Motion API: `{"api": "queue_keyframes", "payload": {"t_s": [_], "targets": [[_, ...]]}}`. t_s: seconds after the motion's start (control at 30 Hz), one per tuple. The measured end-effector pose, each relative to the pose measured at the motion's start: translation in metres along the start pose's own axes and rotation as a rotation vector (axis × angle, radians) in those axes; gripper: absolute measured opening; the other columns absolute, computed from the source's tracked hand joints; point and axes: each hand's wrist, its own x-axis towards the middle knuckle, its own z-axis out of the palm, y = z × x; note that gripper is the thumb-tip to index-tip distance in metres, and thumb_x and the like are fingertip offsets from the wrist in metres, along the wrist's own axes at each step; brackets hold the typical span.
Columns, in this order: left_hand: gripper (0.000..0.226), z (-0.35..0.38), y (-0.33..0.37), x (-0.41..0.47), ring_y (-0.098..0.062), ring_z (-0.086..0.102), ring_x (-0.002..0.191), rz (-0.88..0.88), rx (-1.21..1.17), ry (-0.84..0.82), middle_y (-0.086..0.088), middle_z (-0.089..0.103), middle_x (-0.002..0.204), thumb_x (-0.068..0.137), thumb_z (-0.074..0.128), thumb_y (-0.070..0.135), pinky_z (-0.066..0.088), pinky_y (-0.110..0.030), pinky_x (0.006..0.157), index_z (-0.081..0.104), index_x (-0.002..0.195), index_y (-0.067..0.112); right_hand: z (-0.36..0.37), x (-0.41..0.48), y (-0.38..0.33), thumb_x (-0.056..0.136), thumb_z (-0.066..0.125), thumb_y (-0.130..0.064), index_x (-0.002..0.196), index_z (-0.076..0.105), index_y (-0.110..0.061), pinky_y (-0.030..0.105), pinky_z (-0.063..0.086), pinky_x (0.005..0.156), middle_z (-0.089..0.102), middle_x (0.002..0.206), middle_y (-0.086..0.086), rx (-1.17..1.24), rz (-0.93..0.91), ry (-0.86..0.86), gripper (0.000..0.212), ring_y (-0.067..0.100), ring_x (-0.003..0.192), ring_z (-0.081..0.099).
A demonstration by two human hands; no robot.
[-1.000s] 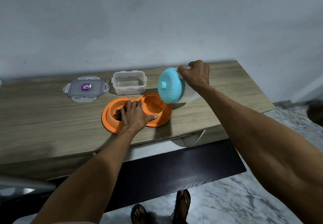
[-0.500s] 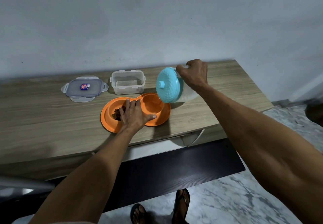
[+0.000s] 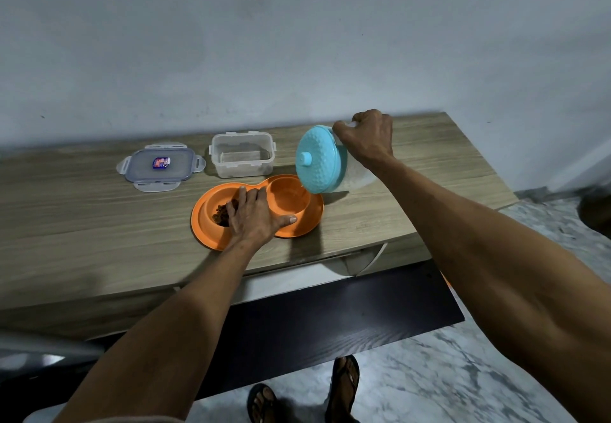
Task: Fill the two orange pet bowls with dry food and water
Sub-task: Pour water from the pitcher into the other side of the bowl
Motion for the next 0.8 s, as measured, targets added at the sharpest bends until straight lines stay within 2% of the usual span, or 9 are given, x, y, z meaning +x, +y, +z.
{"api": "queue_keyframes", "payload": {"t_s": [0.13,0.57,0.8], "targets": [[0.103,0.0008,-0.0010,0.0000,-0.029,0.007,0.151,0.007,0.007,0.004,-0.009,0.027,0.158,0.073,0.065,0.069,0.012,-0.060,0.118,0.027,0.152,0.015,-0.0014,-0.0009,-0.0004,0.076,0.064,-0.033,0.044,0.040,-0.014,0.025,0.031,0.052,0.034,0.047,0.002,0.003,-0.005,0.002,0.043,0.013,0.045,0.029],[0.102,-0.0003,0.0004,0.0000,-0.029,0.007,0.151,0.003,-0.002,-0.003,-0.008,0.028,0.158,0.073,0.065,0.069,0.011,-0.060,0.118,0.026,0.152,0.015,-0.0017,-0.0004,-0.0004,0.076,0.066,-0.032,0.044,0.039,-0.015,0.024,0.029,0.049,0.031,0.045,-0.001,0.006,-0.001,0.001,0.045,0.013,0.044,0.028],[0.102,-0.0012,0.0009,0.0003,-0.029,0.008,0.151,-0.001,0.004,-0.004,-0.008,0.028,0.158,0.073,0.066,0.068,0.012,-0.060,0.118,0.027,0.152,0.015,0.0002,0.0003,0.0004,0.074,0.065,-0.033,0.046,0.043,-0.012,0.027,0.034,0.053,0.036,0.048,0.004,0.019,-0.005,0.007,0.041,0.016,0.047,0.032]]}}
